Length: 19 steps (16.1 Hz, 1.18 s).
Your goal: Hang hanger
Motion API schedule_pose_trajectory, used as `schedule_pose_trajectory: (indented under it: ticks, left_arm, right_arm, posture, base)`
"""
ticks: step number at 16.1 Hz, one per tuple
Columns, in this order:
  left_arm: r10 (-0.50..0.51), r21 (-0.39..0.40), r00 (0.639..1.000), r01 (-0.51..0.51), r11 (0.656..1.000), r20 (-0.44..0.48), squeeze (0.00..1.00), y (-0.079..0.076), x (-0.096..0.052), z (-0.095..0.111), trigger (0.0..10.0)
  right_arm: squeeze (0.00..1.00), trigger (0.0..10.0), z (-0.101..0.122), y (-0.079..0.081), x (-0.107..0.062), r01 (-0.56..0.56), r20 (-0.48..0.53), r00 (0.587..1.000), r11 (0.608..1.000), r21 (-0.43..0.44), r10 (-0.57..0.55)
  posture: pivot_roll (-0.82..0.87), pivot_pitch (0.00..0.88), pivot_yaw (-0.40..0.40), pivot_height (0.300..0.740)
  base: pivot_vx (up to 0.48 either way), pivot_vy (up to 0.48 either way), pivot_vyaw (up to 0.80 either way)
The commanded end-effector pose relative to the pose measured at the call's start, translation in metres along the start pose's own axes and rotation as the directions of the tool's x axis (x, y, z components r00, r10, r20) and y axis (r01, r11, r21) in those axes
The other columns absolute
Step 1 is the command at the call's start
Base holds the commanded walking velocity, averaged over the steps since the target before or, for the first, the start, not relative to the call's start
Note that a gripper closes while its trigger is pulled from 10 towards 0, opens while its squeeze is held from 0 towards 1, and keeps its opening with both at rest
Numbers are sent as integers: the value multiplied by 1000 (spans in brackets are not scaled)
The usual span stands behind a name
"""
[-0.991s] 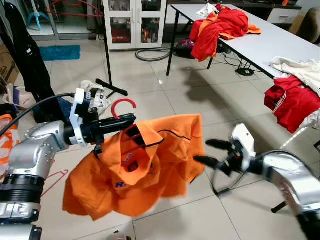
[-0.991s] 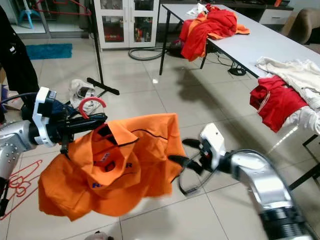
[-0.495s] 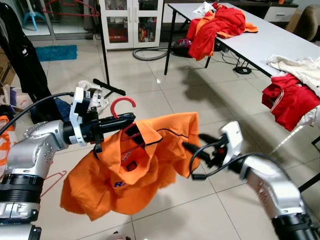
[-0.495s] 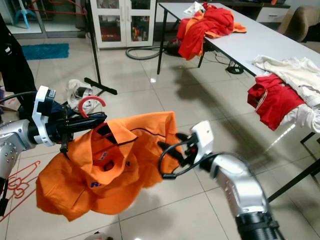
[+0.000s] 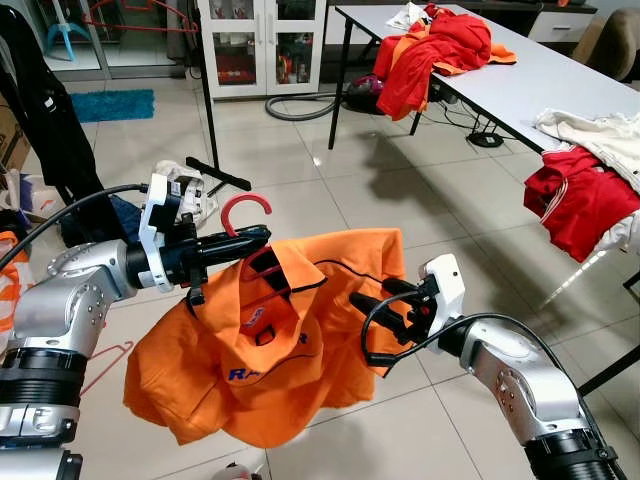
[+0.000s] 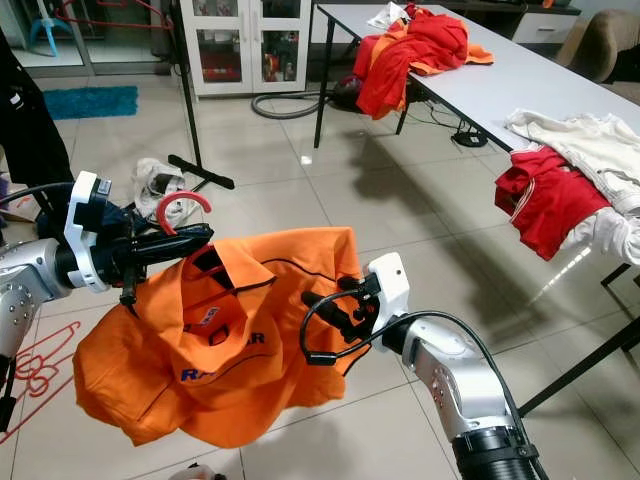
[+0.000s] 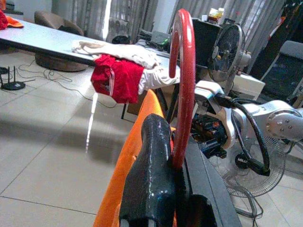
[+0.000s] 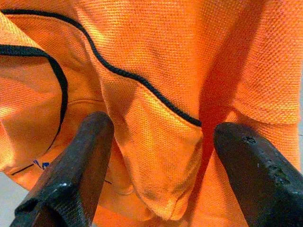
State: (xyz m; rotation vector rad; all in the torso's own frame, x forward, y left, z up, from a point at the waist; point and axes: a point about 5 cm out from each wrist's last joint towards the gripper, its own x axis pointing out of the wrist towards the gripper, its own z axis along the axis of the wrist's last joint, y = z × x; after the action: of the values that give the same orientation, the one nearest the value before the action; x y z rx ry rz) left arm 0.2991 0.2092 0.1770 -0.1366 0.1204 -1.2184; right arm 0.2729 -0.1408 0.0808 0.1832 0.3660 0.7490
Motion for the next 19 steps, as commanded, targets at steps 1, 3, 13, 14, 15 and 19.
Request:
schedule_pose_trajectory:
  ticks: [1,3,13,14,15,19]
  left_arm:
    - [-25,63,999,22,998,41,0,-2,3,18,0]
    - [-26,65,999,23,998,42,0,-2,3,19,0]
    - [-20,70,999,17,997,45,0,-2,2,20,0]
    - [-20,70,999,16,997,45,0,-2,3,20,0]
    - [-19,70,999,16,997,44,0,-1,2,19,0]
    - [-15,72,999,12,997,38,0,-1,2,18,0]
  right_arm:
    - [0,10000,-5,-1,1,27,-23,999,1000,2,-27]
    - [0,9725,-8,-4,6,57,-33,998,998,10,-57]
    - [0,0,-7,-19,12,98,-23,995,995,24,-98]
    - [0,0,-7,-20,11,99,-23,995,995,24,-98]
    - [0,0,-6,-22,9,101,-23,995,995,22,-101]
    - [0,0,1,-34,-5,108,-15,994,994,3,-108]
  posture:
    - [-57,21,-60,740]
    - [-59,21,-59,740]
    - [-54,19,-64,740]
    - [-54,19,-64,740]
    - [-53,15,-64,740]
    - [-60,5,-65,740]
  base:
    - [0,0,0]
    - [0,0,0]
    - [0,0,0]
    - [0,0,0]
    - [0,0,0]
    - [0,0,0]
